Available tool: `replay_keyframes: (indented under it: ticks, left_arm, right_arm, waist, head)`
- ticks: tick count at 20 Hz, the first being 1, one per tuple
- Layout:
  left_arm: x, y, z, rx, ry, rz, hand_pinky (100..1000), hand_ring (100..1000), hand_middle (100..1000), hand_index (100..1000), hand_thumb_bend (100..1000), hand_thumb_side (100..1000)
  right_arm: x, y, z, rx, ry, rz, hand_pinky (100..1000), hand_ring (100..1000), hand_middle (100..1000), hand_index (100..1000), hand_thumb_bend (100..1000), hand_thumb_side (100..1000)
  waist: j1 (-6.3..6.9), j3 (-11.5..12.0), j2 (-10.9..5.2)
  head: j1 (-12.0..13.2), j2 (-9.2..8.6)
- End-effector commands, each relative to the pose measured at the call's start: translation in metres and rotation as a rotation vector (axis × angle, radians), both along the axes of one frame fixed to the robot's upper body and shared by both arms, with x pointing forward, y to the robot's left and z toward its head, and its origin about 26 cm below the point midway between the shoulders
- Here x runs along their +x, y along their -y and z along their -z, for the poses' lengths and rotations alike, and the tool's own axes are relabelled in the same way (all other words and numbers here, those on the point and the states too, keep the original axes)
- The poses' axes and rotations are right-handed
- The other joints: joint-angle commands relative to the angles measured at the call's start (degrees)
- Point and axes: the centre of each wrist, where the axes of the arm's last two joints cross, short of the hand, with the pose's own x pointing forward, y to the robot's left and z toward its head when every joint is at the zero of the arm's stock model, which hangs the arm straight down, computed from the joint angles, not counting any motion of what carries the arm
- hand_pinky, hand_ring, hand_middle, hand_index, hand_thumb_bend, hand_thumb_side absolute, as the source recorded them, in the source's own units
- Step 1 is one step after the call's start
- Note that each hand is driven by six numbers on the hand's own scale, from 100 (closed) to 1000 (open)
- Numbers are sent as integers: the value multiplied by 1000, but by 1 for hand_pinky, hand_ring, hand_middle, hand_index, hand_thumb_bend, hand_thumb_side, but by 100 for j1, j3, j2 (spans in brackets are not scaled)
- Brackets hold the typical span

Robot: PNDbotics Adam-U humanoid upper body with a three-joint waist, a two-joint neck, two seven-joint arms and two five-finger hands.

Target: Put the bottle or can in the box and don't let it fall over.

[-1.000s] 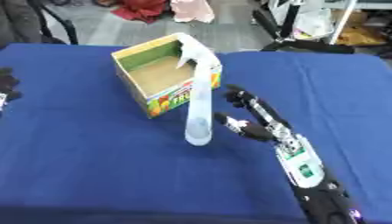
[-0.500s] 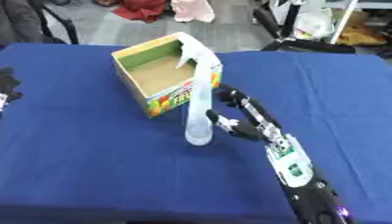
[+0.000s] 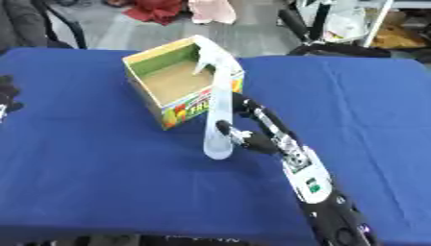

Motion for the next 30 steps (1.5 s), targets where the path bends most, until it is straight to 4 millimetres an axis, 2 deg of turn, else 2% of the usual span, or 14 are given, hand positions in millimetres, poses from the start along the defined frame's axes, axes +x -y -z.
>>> replay_keyframes:
  ticks: [1, 14, 23, 26, 30]
  left_arm:
    - [1, 2, -9, 13, 30, 13, 854, 890, 900, 881, 594, 808]
    - [2, 3, -10, 9, 34, 24, 854, 892, 900, 881, 593, 808]
    - [3, 4, -10, 7, 36, 29, 854, 893, 900, 881, 591, 809]
    - [3, 5, -10, 7, 36, 31, 854, 893, 900, 881, 591, 809]
    - [3, 5, -9, 6, 35, 31, 854, 893, 900, 881, 592, 809]
  right_arm:
    - [5, -6, -8, -8, 31, -13, 895, 884, 845, 1000, 457, 713]
    - [7, -24, -2, -25, 38, -2, 895, 885, 846, 1000, 456, 693]
    - [8, -33, 5, -21, 30, 81, 896, 898, 860, 972, 395, 615]
    - [8, -37, 7, -12, 26, 120, 898, 902, 864, 937, 352, 583]
    - [8, -38, 11, 5, 13, 166, 902, 911, 869, 850, 172, 422]
  waist:
    - [31, 19, -33]
    - [74, 94, -26]
    - [99, 148, -18]
    - [106, 152, -15]
    - [108, 160, -14]
  head:
    - [-29, -11]
    - [-91, -11]
    - [-136, -11]
    - [-147, -11]
    - [-155, -11]
